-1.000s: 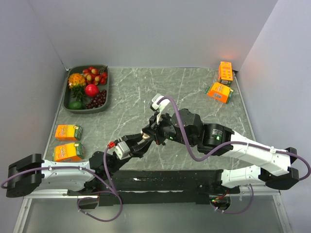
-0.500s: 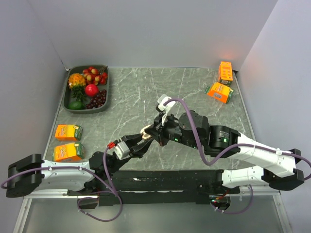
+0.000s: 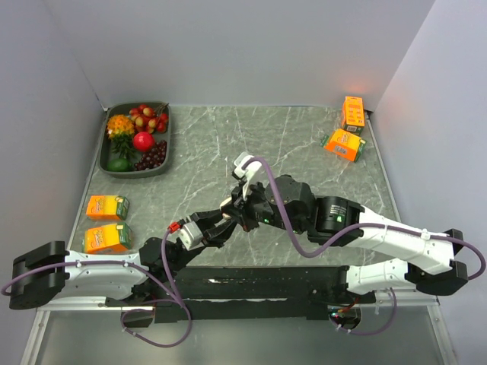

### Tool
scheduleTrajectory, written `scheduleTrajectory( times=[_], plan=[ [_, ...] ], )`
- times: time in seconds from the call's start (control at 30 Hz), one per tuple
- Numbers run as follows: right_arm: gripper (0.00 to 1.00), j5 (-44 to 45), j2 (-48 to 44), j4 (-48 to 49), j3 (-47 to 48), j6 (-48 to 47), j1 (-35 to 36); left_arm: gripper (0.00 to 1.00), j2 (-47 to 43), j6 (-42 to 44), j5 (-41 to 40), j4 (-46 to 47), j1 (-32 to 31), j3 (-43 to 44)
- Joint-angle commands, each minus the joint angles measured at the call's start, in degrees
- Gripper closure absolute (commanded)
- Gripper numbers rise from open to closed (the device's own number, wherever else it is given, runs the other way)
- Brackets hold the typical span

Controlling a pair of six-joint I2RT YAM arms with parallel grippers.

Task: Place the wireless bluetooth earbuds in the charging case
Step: Place the earbud in the charging case.

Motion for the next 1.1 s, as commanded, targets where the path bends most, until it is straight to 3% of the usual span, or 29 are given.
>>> scheduleTrajectory(
  times=[0.0,1.07],
  plan=[
    [1.0,1.27,0.69,-0.98,2.01,-0.21,0.4,0.99,-0.94,-0.75,0.24,8.1,0.15,0.01],
    [0.94,5.76,-1.77,0.86,2.27,-1.53,0.49,0.99,-0.77,-0.84,0.24,8.1,0.06,0.19]
  ],
)
